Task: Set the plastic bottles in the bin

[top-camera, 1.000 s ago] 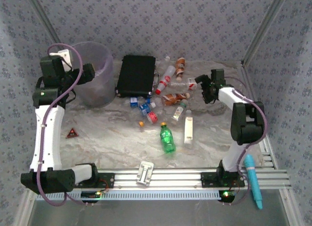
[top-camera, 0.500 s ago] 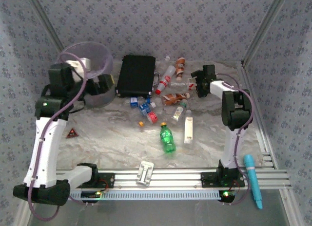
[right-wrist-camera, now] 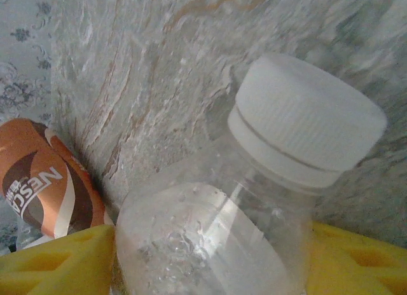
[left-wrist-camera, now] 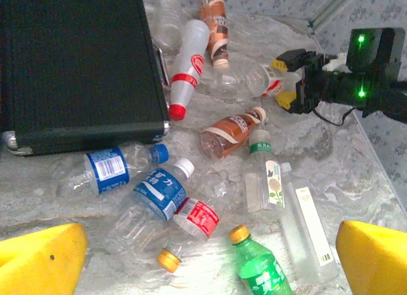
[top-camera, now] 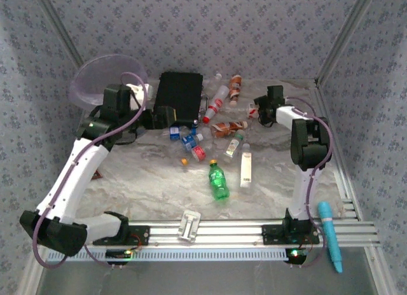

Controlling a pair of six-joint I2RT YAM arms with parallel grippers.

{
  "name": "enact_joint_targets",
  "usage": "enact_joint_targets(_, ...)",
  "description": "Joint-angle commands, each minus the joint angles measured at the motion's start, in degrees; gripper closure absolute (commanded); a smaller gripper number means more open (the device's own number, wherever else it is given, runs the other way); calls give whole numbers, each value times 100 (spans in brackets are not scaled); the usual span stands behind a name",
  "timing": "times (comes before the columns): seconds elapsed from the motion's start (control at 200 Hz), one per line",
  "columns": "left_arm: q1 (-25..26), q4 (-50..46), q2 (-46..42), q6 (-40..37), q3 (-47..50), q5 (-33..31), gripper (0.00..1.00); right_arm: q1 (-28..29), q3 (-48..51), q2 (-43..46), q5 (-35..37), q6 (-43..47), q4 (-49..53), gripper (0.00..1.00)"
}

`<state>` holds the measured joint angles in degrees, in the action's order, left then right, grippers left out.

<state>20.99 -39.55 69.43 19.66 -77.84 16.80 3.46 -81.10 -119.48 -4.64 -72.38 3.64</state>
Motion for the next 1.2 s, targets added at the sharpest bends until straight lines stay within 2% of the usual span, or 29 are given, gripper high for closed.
enact_joint_targets(0.0,88,284,65,92,-98,90,0,-157,137,397,56,181,73,30)
enact_joint_targets(0.235,483,587,541,169,-326,377,0,-468,432,1166,-280,794,298,36)
enact_joint_targets(0.455,818,780,1185,88,-679,665,0,-748,265,1977,-892,2762,1503,38)
enact_joint_targets(0.54,1021,855,1473,-124,-849,700,0,-747,-192,2099,-1213,3679,2391,39)
enact_joint_targets(0.605,1153,940,1722,-266,-986,781,0,-638,-683,2085,-1375,4445,3316,39)
enact_joint_targets(0.675,1291,951,2070,-404,-1197,882,0,-447,-949,2174,-1535,4988,3858,41)
enact_joint_targets(0.845,1461,549,2682,-1024,-1810,1006,0,163,-1181,2433,-1709,5580,4542,42)
enact_joint_targets(1.034,1546,959,3061,-956,-1827,1953,0,883,-1046,2629,-2287,5752,4303,42)
enact_joint_targets(1.194,1621,1236,3243,-776,-1630,2258,0,1080,-939,2684,-2627,5529,3899,42)
